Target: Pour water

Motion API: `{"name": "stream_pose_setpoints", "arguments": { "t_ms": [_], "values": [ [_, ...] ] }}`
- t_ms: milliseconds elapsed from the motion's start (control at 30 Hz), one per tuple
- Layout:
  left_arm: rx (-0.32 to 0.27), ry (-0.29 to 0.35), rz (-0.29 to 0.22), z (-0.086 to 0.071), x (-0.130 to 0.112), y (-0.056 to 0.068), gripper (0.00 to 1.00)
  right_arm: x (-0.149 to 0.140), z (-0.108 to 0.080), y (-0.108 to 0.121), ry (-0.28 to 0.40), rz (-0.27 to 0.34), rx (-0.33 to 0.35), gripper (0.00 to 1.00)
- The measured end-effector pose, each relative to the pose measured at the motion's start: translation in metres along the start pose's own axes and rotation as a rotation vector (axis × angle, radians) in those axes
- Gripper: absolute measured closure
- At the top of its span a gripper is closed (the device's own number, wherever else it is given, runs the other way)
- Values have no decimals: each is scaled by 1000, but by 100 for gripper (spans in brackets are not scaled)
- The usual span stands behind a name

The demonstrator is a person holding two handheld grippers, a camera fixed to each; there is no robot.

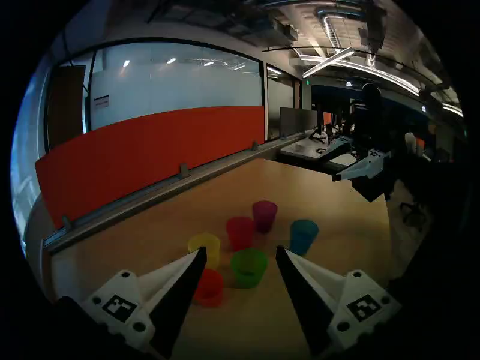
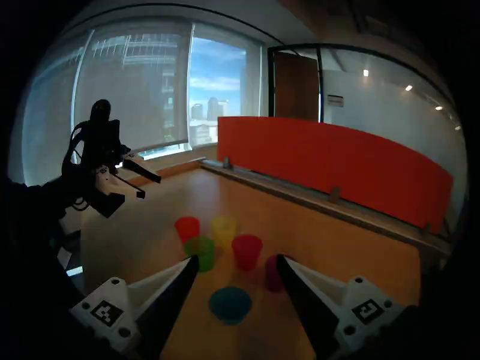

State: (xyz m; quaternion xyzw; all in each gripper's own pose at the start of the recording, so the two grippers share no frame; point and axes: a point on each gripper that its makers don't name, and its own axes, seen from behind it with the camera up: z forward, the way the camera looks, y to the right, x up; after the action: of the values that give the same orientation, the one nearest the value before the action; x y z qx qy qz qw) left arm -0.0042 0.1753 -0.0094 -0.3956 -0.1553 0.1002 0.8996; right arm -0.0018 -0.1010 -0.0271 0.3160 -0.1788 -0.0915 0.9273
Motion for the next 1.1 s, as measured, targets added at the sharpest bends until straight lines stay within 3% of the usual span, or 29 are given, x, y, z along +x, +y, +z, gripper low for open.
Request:
{"name": "stream_pose_setpoints", "arguments": {
  "t_ms": [467, 800, 1100],
  "values": [
    [-20, -36, -22, 12, -23, 5, 15, -28, 12, 1, -48, 2, 3, 0],
    [-32, -63, -25, 20, -41, 8, 15, -60, 26, -6, -110, -43, 13, 0],
    [-40, -76, -31, 22, -52, 12, 15, -91, 34, -11, -165, -15, 24, 0]
  ]
}}
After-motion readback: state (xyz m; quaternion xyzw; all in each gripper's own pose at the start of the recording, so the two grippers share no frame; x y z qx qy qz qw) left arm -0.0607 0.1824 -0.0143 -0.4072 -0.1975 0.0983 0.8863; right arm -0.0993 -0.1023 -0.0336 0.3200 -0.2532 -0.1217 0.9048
